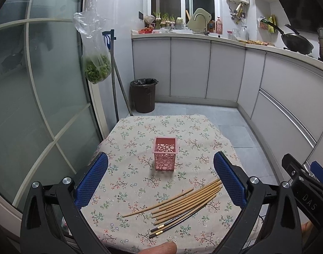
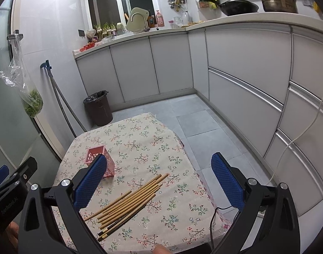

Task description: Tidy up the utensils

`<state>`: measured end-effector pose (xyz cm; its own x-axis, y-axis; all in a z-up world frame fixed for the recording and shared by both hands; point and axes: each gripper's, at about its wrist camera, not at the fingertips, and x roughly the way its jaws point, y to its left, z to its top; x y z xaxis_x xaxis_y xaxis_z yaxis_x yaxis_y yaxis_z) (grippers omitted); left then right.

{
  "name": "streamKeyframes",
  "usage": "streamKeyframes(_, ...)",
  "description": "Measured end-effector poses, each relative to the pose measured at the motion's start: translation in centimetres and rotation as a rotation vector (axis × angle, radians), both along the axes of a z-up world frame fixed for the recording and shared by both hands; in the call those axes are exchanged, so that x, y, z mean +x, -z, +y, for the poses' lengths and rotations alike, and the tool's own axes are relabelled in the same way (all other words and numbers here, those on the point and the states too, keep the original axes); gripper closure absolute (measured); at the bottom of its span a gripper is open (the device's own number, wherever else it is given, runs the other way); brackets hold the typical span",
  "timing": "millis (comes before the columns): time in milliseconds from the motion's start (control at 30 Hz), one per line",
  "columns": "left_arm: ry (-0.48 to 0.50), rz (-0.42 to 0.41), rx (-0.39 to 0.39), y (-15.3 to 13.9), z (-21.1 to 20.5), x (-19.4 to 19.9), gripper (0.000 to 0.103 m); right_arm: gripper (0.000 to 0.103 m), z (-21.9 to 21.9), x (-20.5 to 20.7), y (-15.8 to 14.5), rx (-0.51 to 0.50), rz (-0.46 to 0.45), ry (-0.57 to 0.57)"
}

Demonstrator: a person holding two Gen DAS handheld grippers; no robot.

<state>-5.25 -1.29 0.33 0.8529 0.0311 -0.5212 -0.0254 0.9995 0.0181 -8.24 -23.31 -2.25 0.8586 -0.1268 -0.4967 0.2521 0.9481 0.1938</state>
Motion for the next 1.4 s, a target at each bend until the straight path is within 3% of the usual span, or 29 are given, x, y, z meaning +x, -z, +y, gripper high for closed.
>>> streamKeyframes(933,0.007,0.020,-0.001,0.1,-0.4,0.8,0.007,0.007,0.3,0.9,0.2,-0.040,0.056,-0.020)
streamKeyframes(1400,0.001,0.022,0.002,0.1,-0.5,0.8,0.007,0.007,0.0,1.0,0.6,-0.006,0.084,-0.023)
